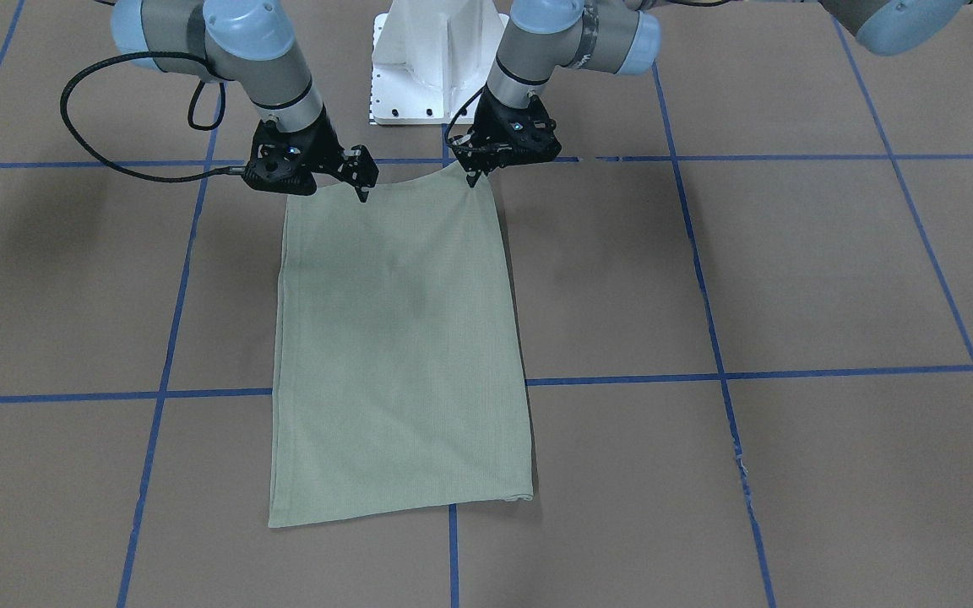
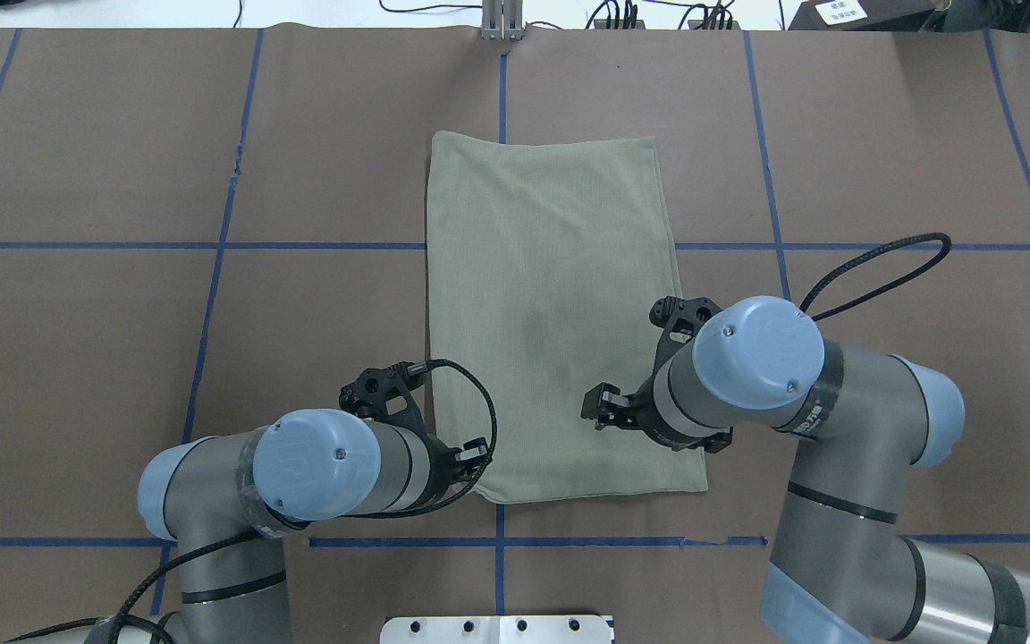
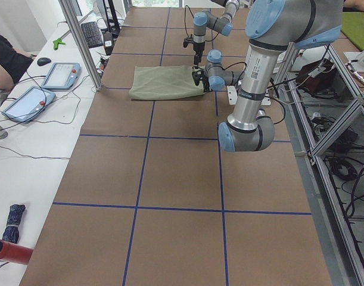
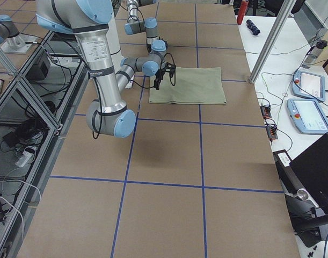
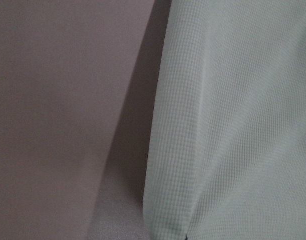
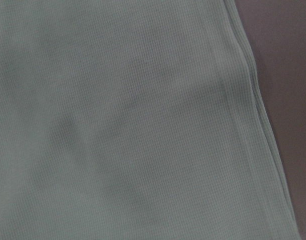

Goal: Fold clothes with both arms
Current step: 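Move the right gripper to the shirt's other near corner beside the left gripper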

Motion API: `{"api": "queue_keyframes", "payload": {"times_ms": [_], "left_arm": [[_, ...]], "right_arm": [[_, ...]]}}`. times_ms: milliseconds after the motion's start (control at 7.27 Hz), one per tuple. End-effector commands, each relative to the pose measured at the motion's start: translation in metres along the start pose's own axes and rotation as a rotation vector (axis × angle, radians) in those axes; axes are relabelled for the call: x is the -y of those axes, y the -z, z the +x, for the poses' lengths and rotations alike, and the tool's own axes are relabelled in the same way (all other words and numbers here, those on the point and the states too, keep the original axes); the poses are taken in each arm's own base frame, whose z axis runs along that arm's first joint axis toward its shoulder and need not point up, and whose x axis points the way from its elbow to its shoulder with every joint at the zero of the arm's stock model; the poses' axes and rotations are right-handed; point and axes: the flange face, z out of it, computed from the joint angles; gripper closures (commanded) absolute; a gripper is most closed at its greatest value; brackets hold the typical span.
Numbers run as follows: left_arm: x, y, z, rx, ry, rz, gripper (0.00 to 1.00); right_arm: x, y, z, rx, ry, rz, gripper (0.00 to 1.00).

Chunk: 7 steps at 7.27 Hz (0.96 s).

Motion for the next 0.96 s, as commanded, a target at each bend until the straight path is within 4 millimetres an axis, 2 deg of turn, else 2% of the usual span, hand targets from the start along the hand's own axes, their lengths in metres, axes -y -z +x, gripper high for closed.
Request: {"api": "queue_keyframes", "payload": {"times_ms": [0, 275, 412, 550, 825], "left_arm": [[0.0, 0.0, 0.0, 0.0, 0.0, 0.0, 1.0], [0.0, 0.001, 0.001, -0.003, 0.0, 0.001, 1.0], [0.0, 0.0, 0.001, -0.002, 0.0, 0.001, 1.0], [0.0, 0.0, 0.001, -0.002, 0.0, 0.002, 1.0], [0.0, 0.0, 0.001, -0.002, 0.001, 0.001, 1.0]], "right_arm": [[-0.033, -0.013, -0.009, -0.001, -0.207, 0.006, 0.0], [-0.031, -0.025, -0.002, -0.025, -0.266, 0.023, 0.0], [-0.029, -0.04, 0.005, -0.056, -0.28, 0.035, 0.0], [-0.037, -0.052, 0.008, -0.069, -0.267, 0.065, 0.0], [-0.04, -0.056, 0.01, -0.078, -0.263, 0.07, 0.0]]}}
